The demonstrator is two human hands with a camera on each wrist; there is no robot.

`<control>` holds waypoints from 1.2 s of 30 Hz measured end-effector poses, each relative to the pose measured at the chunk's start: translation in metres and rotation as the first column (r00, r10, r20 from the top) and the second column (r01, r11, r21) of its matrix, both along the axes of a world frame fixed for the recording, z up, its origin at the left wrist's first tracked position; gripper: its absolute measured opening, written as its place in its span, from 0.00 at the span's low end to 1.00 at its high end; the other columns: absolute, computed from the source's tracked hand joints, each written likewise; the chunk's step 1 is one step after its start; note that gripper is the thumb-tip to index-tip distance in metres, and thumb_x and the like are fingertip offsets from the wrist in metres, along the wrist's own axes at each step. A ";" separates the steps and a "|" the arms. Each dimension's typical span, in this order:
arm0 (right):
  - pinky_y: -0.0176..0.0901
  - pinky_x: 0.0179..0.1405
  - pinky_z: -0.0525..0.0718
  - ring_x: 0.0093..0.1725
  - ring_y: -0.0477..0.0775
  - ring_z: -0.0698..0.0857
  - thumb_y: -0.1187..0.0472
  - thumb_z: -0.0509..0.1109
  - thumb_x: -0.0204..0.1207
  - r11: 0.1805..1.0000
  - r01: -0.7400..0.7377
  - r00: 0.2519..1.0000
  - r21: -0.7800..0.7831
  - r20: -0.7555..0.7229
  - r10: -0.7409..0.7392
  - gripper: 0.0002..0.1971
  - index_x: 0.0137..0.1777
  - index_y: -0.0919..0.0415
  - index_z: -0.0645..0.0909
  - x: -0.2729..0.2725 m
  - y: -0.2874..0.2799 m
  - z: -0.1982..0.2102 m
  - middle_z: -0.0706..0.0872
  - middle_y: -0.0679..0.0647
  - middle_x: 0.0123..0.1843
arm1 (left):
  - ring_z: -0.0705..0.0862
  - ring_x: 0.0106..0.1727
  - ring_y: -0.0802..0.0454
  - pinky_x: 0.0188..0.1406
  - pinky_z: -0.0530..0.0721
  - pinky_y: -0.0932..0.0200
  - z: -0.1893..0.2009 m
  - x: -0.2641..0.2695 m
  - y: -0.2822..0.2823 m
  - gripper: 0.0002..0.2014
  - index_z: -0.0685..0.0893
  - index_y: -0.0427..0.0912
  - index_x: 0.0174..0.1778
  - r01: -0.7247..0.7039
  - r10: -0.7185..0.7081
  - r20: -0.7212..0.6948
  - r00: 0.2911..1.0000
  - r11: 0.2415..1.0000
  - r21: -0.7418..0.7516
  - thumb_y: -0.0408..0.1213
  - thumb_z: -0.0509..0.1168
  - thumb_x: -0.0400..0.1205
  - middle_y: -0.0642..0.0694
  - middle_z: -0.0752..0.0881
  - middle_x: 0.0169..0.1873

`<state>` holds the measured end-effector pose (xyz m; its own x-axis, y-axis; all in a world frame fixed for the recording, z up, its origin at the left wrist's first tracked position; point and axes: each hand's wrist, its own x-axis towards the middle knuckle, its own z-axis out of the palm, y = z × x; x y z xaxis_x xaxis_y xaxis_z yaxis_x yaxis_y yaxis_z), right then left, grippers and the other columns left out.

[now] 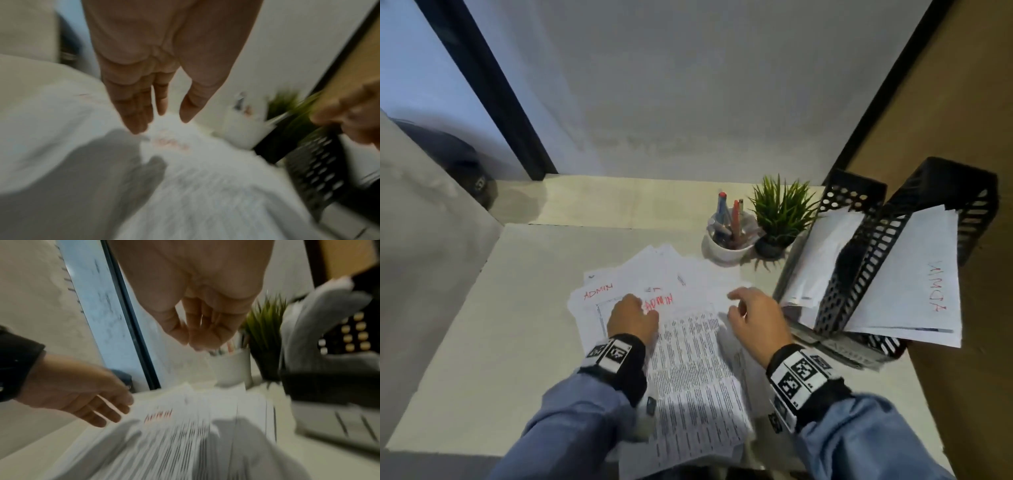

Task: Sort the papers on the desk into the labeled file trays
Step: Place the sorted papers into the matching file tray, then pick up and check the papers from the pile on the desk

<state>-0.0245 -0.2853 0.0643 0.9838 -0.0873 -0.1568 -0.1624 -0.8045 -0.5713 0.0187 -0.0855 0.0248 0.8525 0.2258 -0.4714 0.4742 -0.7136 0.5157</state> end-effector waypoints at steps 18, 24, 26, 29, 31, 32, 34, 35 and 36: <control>0.49 0.62 0.81 0.59 0.63 0.83 0.76 0.70 0.68 0.838 0.504 0.818 0.209 -0.428 -0.385 0.26 0.68 0.66 0.75 -0.022 0.025 -0.091 0.83 0.65 0.61 | 0.81 0.38 0.44 0.39 0.78 0.57 -0.050 -0.053 0.059 0.07 0.87 0.38 0.46 -0.265 0.320 0.210 0.924 0.931 -0.252 0.33 0.64 0.80 0.43 0.85 0.38; 0.40 0.35 0.78 0.41 0.58 0.81 0.75 0.68 0.72 0.531 0.630 0.777 0.567 -0.466 -0.423 0.22 0.66 0.66 0.75 -0.018 0.021 -0.087 0.80 0.62 0.51 | 0.85 0.56 0.47 0.67 0.78 0.52 -0.046 -0.054 0.069 0.28 0.91 0.46 0.28 -0.242 0.405 0.150 0.902 0.762 -0.601 0.11 0.53 0.70 0.47 0.91 0.47; 0.35 0.32 0.78 0.37 0.53 0.81 0.70 0.67 0.71 0.311 0.652 0.746 0.691 -0.514 -0.423 0.10 0.51 0.63 0.82 -0.015 0.018 -0.087 0.80 0.61 0.48 | 0.86 0.54 0.40 0.62 0.81 0.46 -0.042 -0.051 0.067 0.26 0.86 0.40 0.17 -0.197 0.328 0.059 0.943 0.692 -0.695 0.09 0.53 0.66 0.42 0.92 0.39; 0.28 0.19 0.76 0.26 0.54 0.79 0.80 0.60 0.71 0.461 0.558 0.828 0.690 -0.429 -0.361 0.18 0.28 0.64 0.83 -0.016 0.013 -0.096 0.84 0.57 0.26 | 0.86 0.53 0.35 0.58 0.84 0.38 -0.041 -0.045 0.067 0.25 0.81 0.38 0.12 -0.164 0.231 0.001 0.973 0.693 -0.702 0.09 0.49 0.63 0.40 0.92 0.37; 0.28 0.19 0.74 0.23 0.52 0.78 0.85 0.60 0.67 0.555 0.505 0.863 0.661 -0.374 -0.339 0.19 0.24 0.65 0.80 -0.020 0.012 -0.099 0.82 0.54 0.21 | 0.86 0.53 0.40 0.59 0.84 0.37 -0.045 -0.038 0.070 0.26 0.84 0.43 0.19 -0.144 0.231 0.068 0.971 0.784 -0.604 0.10 0.50 0.65 0.42 0.91 0.42; 0.29 0.21 0.75 0.22 0.52 0.78 0.86 0.61 0.66 0.564 0.499 0.866 0.658 -0.360 -0.348 0.19 0.24 0.66 0.80 -0.022 0.012 -0.101 0.82 0.53 0.21 | 0.85 0.53 0.42 0.59 0.84 0.43 -0.044 -0.035 0.071 0.26 0.86 0.45 0.27 -0.153 0.239 0.112 0.965 0.852 -0.501 0.11 0.51 0.68 0.42 0.89 0.45; 0.38 0.28 0.79 0.24 0.55 0.80 0.85 0.62 0.64 0.550 0.524 0.851 0.650 -0.365 -0.378 0.19 0.22 0.64 0.82 -0.024 0.009 -0.110 0.84 0.58 0.24 | 0.83 0.56 0.43 0.59 0.81 0.52 -0.044 -0.029 0.072 0.20 0.84 0.42 0.48 -0.219 0.290 0.167 0.942 0.911 -0.348 0.17 0.53 0.75 0.41 0.86 0.55; 0.46 0.32 0.81 0.28 0.58 0.82 0.83 0.62 0.63 0.531 0.549 0.834 0.645 -0.385 -0.395 0.19 0.21 0.62 0.83 -0.024 0.007 -0.115 0.86 0.63 0.28 | 0.82 0.59 0.42 0.62 0.79 0.52 -0.042 -0.028 0.071 0.16 0.80 0.41 0.58 -0.252 0.313 0.141 0.939 0.907 -0.338 0.23 0.56 0.79 0.41 0.84 0.60; 0.50 0.34 0.83 0.29 0.61 0.83 0.82 0.62 0.62 0.493 0.578 0.814 0.650 -0.419 -0.403 0.18 0.21 0.62 0.83 -0.024 0.007 -0.113 0.86 0.67 0.30 | 0.81 0.61 0.41 0.64 0.78 0.52 -0.042 -0.027 0.071 0.16 0.75 0.40 0.65 -0.267 0.315 0.094 0.945 0.903 -0.337 0.30 0.59 0.81 0.41 0.82 0.62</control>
<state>-0.0486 -0.2784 -0.0492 0.7591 -0.3181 -0.5679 -0.5656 0.1094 -0.8174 -0.0078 -0.0147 -0.0174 0.8347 0.3341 -0.4379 0.5405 -0.3441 0.7678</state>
